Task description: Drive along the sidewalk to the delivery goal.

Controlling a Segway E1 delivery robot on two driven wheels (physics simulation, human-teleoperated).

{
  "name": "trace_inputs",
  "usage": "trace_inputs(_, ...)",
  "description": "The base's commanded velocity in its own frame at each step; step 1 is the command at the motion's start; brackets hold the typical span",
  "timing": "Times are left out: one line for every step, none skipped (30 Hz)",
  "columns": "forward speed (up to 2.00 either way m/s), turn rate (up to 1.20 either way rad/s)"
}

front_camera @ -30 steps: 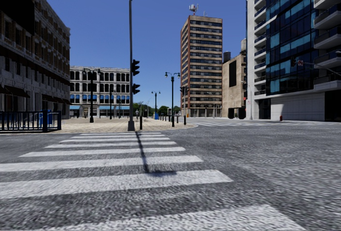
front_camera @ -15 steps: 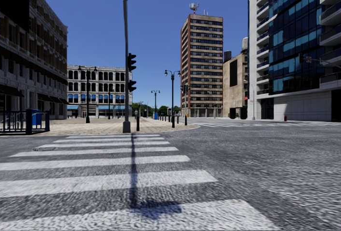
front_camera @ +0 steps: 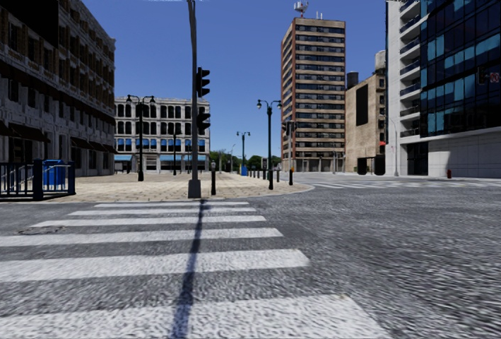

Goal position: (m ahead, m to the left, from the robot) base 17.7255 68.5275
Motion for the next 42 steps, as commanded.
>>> trace_inputs(1.91, 0.02)
trace_inputs(1.91, 0.00)
trace_inputs(1.91, 0.00)
trace_inputs(1.91, 0.00)
trace_inputs(1.91, 0.00)
trace_inputs(1.91, 0.00)
trace_inputs(1.91, 0.00)
trace_inputs(1.91, 0.00)
trace_inputs(1.91, 0.00)
trace_inputs(1.91, 0.00)
trace_inputs(1.91, 0.00)
trace_inputs(1.91, 0.00)
trace_inputs(1.91, 0.00)
trace_inputs(1.91, 0.00)
trace_inputs(1.91, 0.06)
trace_inputs(1.91, 0.35)
trace_inputs(1.91, 0.55)
trace_inputs(1.91, 0.69)
trace_inputs(1.91, 0.69)
trace_inputs(1.91, 0.77)
trace_inputs(1.91, 0.79)
trace_inputs(1.91, 0.73)
trace_inputs(1.91, 0.29)
trace_inputs(1.91, 0.29)
trace_inputs(1.91, 0.10)
trace_inputs(1.91, 0.00)
trace_inputs(1.91, 0.00)
trace_inputs(1.91, 0.00)
trace_inputs(1.91, 0.00)
trace_inputs(1.91, 0.00)
trace_inputs(1.91, 0.00)
trace_inputs(1.91, 0.00)
trace_inputs(1.91, 0.00)
trace_inputs(1.91, 0.00)
trace_inputs(1.91, 0.03)
trace_inputs(1.91, 0.14)
trace_inputs(1.91, 0.26)
trace_inputs(1.91, 0.26)
trace_inputs(1.91, 0.41)
trace_inputs(1.91, 0.56)
trace_inputs(1.91, 0.65)
trace_inputs(1.91, 0.65)
